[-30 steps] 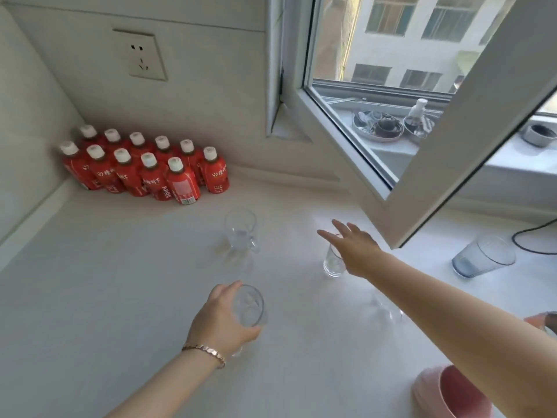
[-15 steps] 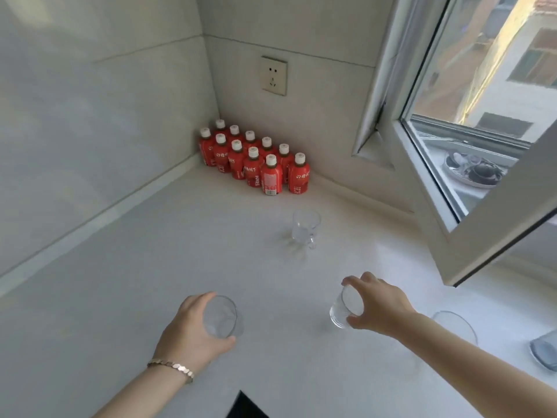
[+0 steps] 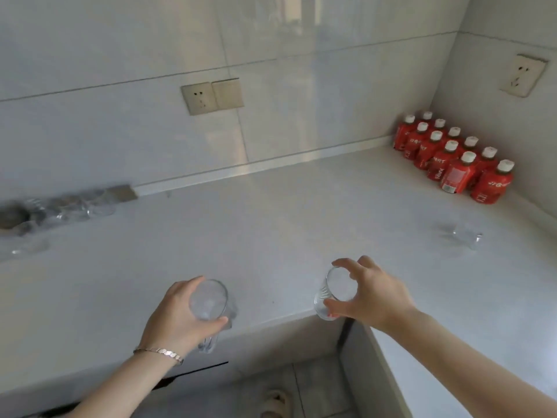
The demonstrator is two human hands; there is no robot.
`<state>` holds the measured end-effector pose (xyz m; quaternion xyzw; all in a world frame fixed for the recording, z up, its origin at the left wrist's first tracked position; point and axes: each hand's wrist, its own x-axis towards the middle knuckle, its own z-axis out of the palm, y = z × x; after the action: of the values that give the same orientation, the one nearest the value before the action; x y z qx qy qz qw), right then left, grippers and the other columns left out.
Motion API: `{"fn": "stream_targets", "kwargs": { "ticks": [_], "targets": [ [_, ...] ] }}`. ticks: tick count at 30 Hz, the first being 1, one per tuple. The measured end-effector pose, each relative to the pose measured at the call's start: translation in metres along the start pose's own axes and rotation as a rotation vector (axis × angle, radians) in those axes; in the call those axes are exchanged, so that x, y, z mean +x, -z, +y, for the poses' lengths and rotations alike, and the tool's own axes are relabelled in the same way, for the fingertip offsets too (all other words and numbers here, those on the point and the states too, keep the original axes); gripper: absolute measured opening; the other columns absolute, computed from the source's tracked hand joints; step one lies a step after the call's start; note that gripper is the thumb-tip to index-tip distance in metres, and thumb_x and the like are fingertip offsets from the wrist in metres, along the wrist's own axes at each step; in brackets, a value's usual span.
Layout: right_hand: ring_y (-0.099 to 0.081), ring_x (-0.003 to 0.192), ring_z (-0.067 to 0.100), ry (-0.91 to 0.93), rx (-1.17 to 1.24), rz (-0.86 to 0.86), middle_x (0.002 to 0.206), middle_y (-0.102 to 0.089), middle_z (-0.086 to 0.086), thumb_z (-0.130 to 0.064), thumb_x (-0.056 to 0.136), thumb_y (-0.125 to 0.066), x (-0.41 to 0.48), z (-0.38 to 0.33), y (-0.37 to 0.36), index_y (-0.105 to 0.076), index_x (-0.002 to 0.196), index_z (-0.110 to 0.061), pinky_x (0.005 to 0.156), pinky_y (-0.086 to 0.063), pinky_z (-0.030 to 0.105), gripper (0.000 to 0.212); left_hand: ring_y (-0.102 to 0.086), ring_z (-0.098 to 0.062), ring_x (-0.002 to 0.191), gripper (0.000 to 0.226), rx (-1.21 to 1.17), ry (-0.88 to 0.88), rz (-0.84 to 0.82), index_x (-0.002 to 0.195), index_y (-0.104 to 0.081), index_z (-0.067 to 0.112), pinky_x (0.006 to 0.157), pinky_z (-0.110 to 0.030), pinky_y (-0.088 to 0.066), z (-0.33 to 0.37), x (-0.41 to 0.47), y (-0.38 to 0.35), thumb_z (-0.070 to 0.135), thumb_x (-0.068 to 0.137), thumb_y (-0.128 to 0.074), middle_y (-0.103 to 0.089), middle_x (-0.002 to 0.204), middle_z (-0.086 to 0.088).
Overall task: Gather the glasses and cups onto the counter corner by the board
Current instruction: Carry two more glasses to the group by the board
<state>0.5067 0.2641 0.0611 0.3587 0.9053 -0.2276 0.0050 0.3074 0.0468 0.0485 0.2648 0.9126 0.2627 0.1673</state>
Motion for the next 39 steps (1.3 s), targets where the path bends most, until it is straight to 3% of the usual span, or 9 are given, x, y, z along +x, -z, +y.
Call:
{"fn": "stream_targets", "kwargs": {
  "ticks": [2,6,12,19,29,34,39],
  "targets": [
    [-0.060,0.105,0.017,0.049,0.003,-0.018,0.115,-0.051,-0.006,-0.058,0.067,-0.067,0.001,-0.026,-0.009,-0.041,0.129,-0.042,0.084,-0.049,0.027,0.069,-0.057,-0.019,0.109,0.081,0.013,0.041,0.054,0.129,-0.048,0.026,0.096,-0.034,-0.047,-0.024,-0.015,0.018,0.032,0.056,-0.085,-0.045,0.114,0.011],
    [-0.061,0.102,0.015,0.179,-0.036,-0.070,0.115,-0.051,-0.007,-0.059,0.068,-0.066,0.001,-0.100,-0.037,-0.041,0.129,-0.042,0.078,-0.046,0.024,0.068,-0.058,-0.021,0.108,0.081,-0.012,0.182,0.150,0.128,-0.049,0.024,0.094,-0.036,-0.048,-0.090,-0.050,0.064,0.032,0.056,-0.085,-0.051,0.127,0.002],
    [-0.060,0.099,0.013,0.309,-0.122,-0.134,0.112,-0.052,-0.009,-0.060,0.068,-0.065,0.010,-0.213,-0.084,-0.043,0.128,-0.042,0.075,-0.045,0.023,0.067,-0.056,-0.019,0.114,0.080,-0.038,0.301,0.243,0.131,-0.047,0.023,0.094,-0.033,-0.049,-0.186,-0.086,0.135,0.036,0.060,-0.083,-0.049,0.133,0.001],
    [-0.059,0.095,0.013,0.306,-0.105,-0.172,0.104,-0.049,-0.010,-0.061,0.068,-0.067,0.032,-0.355,-0.147,-0.044,0.127,-0.042,0.076,-0.046,0.024,0.066,-0.058,-0.015,0.110,0.086,0.021,0.343,0.240,0.135,-0.042,0.024,0.092,-0.033,-0.052,-0.305,-0.080,0.224,0.044,0.061,-0.080,-0.046,0.135,0.004],
    [-0.060,0.102,0.016,0.246,-0.109,-0.193,0.112,-0.053,-0.005,-0.060,0.067,-0.069,0.092,-0.468,-0.206,-0.045,0.128,-0.039,0.084,-0.048,0.026,0.069,-0.057,-0.020,0.112,0.079,0.171,0.306,0.117,0.130,-0.041,0.025,0.089,-0.032,-0.049,-0.379,0.020,0.299,0.051,0.063,-0.074,-0.047,0.132,0.003],
    [-0.062,0.098,0.015,0.228,-0.097,-0.191,0.113,-0.053,-0.006,-0.059,0.066,-0.069,0.150,-0.493,-0.220,-0.046,0.126,-0.040,0.074,-0.042,0.023,0.067,-0.058,-0.021,0.108,0.079,0.160,0.295,0.086,0.127,-0.042,0.025,0.084,-0.031,-0.048,-0.383,0.102,0.308,0.052,0.060,-0.074,-0.048,0.127,0.003],
    [-0.062,0.096,0.015,0.233,-0.087,-0.209,0.100,-0.045,-0.010,-0.060,0.066,-0.068,0.222,-0.512,-0.231,-0.045,0.127,-0.040,0.071,-0.041,0.023,0.068,-0.057,-0.023,0.113,0.088,0.134,0.273,0.067,0.136,-0.029,0.031,0.086,-0.032,-0.047,-0.379,0.198,0.310,0.052,0.063,-0.073,-0.044,0.131,0.001]
  ]
}}
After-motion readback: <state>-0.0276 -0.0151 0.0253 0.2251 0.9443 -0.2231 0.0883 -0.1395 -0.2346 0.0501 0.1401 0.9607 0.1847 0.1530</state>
